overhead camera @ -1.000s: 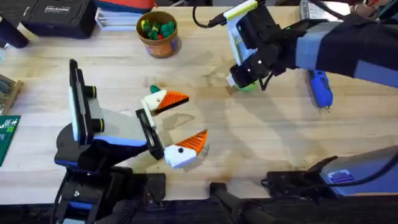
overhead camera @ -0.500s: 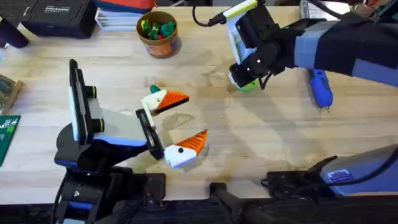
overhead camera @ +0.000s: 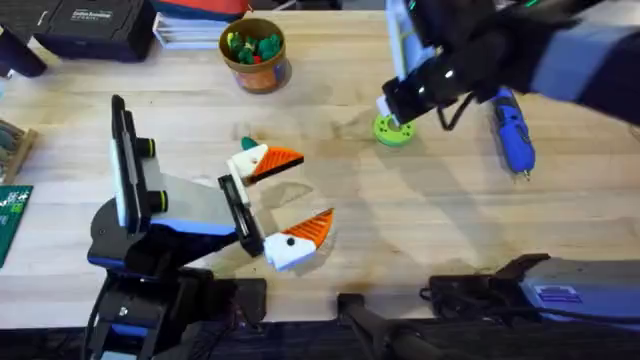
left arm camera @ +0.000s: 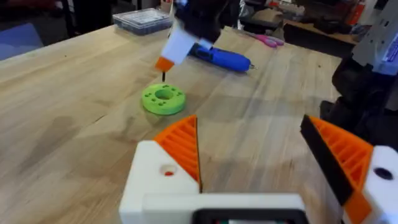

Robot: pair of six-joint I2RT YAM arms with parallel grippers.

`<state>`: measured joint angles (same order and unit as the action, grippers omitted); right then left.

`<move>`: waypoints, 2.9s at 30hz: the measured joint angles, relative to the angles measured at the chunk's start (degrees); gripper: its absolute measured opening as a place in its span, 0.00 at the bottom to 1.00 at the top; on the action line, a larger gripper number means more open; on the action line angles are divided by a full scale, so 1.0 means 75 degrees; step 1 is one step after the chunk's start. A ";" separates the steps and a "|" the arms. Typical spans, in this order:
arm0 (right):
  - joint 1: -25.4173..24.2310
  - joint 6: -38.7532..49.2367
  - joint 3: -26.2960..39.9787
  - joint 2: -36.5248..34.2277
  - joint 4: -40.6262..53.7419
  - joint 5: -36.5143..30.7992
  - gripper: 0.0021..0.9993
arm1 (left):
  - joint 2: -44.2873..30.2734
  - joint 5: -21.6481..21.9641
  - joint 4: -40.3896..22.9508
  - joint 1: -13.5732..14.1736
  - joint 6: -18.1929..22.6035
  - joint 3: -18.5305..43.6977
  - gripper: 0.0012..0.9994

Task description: Pick up the gripper from the table and insert it into the empty holder that is missing its gripper. Then pick up a screw, insert it into the mounting hole, and use the screwdriver to tighten it. Finally, clean up the table by picking up the vegetable and placing it into the bucket.

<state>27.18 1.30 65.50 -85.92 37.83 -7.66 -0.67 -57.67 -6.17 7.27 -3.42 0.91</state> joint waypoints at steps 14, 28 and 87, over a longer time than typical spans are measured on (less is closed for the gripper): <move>0.1963 -0.0178 0.3900 -0.0629 0.2538 0.0968 0.01 | -0.0003 -0.0003 -0.0002 0.0000 0.0000 0.0000 0.99; 0.3547 -0.0297 0.4347 -0.1001 0.2433 0.1949 0.01 | -0.0001 -0.0003 0.0000 0.0000 0.0000 0.0000 0.99; 0.4077 -0.0341 0.4368 -0.1712 0.2362 0.1924 0.00 | 0.0000 -0.0026 -0.0006 0.0000 -0.0003 0.0000 0.99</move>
<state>57.76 -1.26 98.26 -98.76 55.54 6.76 -0.67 -57.87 -6.22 7.27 -3.44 0.91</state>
